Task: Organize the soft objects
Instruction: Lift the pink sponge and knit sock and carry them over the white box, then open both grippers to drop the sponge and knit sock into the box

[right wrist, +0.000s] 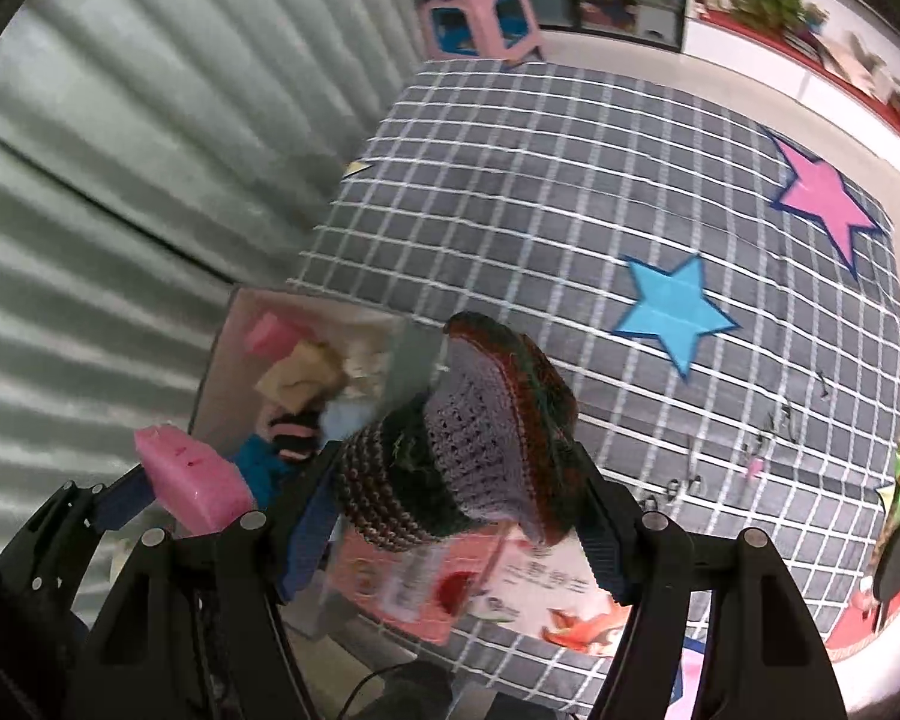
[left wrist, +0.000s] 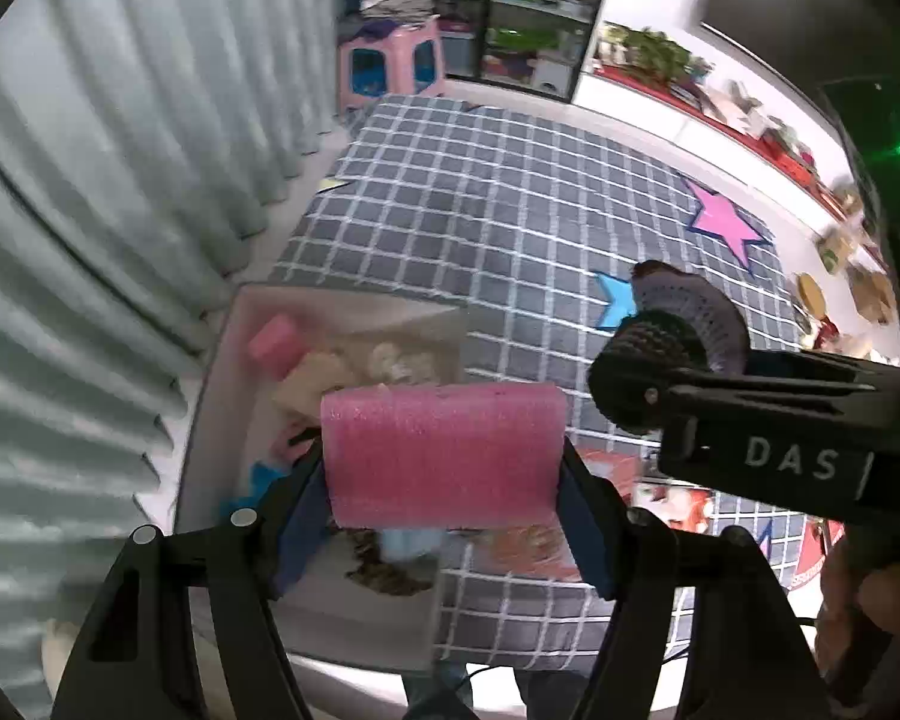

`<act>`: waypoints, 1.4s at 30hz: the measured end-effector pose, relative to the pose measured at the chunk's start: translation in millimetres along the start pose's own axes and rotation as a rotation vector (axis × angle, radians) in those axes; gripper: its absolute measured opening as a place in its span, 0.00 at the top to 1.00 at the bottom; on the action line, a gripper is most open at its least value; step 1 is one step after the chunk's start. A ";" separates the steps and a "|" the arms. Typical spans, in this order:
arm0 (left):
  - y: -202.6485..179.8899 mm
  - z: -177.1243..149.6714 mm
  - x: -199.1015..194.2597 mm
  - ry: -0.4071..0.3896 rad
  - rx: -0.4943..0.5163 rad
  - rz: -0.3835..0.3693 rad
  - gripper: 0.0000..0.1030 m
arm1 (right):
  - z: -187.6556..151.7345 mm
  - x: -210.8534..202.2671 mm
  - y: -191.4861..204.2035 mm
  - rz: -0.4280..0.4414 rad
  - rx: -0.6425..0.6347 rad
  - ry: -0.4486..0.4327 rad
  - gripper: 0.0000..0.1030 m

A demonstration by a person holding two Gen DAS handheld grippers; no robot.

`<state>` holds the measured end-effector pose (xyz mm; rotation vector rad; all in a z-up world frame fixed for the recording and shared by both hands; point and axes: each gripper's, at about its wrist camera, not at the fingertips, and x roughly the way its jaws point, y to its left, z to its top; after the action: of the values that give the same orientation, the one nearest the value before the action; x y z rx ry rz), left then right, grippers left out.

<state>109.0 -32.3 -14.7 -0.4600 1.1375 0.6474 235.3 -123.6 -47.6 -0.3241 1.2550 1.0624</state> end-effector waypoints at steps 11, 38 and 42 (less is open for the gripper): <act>63.7 -47.0 20.1 0.090 -0.110 0.073 0.29 | -13.6 34.4 61.9 0.047 -0.095 0.074 0.30; 107.2 -71.6 47.5 0.150 -0.204 0.072 0.19 | -10.3 64.4 102.0 0.021 -0.188 0.113 0.01; 109.2 -71.8 48.4 0.157 -0.214 0.071 0.19 | -12.5 63.5 107.2 -0.002 -0.217 0.110 0.01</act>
<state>-0.9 13.2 -87.2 -0.6645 1.2431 0.8099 138.9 -47.6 -72.1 -0.5560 1.2384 1.1946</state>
